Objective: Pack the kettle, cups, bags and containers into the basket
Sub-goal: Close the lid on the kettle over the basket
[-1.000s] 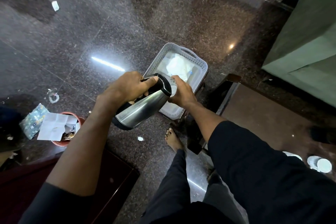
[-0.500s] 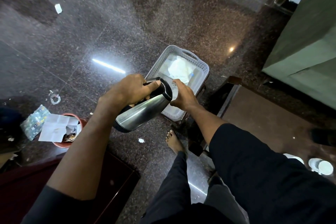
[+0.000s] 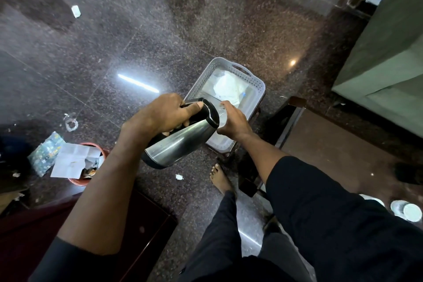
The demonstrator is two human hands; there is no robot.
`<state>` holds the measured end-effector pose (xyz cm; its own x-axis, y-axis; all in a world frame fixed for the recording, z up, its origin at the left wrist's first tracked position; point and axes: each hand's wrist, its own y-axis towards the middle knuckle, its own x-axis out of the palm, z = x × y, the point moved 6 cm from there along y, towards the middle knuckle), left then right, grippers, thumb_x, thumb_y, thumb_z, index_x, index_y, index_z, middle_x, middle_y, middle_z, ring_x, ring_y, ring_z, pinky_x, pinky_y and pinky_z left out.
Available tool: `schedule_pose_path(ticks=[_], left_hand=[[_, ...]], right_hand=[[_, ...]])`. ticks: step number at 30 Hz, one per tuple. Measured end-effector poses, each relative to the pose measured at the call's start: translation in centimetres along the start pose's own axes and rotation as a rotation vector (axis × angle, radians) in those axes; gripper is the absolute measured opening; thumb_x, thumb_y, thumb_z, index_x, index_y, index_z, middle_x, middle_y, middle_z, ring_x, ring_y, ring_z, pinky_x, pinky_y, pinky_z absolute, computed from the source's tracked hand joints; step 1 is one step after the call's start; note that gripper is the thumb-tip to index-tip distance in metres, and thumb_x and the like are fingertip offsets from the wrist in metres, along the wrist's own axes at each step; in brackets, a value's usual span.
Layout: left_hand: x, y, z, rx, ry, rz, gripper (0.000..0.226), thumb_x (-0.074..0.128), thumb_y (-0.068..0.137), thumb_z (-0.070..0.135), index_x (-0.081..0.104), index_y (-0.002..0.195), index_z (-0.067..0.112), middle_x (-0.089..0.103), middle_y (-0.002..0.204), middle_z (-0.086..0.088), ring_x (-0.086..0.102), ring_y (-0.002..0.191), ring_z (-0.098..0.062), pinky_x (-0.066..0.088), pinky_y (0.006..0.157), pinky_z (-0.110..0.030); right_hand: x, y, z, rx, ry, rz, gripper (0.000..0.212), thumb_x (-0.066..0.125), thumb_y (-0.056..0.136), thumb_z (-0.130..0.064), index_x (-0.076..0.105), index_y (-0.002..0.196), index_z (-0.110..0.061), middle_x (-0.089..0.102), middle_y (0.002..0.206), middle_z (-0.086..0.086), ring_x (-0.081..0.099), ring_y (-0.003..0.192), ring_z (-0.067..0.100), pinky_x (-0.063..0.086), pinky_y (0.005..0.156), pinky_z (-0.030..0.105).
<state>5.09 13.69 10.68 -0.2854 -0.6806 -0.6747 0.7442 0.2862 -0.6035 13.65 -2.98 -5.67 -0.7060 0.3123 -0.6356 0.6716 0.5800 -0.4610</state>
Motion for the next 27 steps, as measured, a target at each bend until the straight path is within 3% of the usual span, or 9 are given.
schedule_pose_path(ticks=[19, 27], left_hand=[[-0.4, 0.3, 0.7, -0.016, -0.019, -0.028, 0.064, 0.052, 0.099, 0.063, 0.069, 0.068, 0.01, 0.062, 0.056, -0.001, 0.051, 0.03, -0.004, 0.045, 0.041, -0.023], [-1.0, 0.6, 0.6, -0.037, -0.015, -0.046, 0.067, 0.05, 0.098, 0.066, 0.07, 0.068, 0.01, 0.063, 0.056, -0.005, 0.052, 0.033, -0.013, 0.046, 0.043, -0.024]], right_hand=[[-0.5, 0.1, -0.3, -0.013, 0.006, -0.008, 0.09, 0.092, 0.069, -0.016, 0.04, 0.143, -0.022, 0.055, 0.147, 0.005, 0.053, 0.134, 0.029, 0.05, 0.104, 0.043], [-0.6, 0.1, -0.8, -0.034, 0.003, -0.023, 0.09, 0.091, 0.07, -0.016, 0.04, 0.143, -0.023, 0.053, 0.149, 0.005, 0.052, 0.136, 0.028, 0.05, 0.106, 0.044]])
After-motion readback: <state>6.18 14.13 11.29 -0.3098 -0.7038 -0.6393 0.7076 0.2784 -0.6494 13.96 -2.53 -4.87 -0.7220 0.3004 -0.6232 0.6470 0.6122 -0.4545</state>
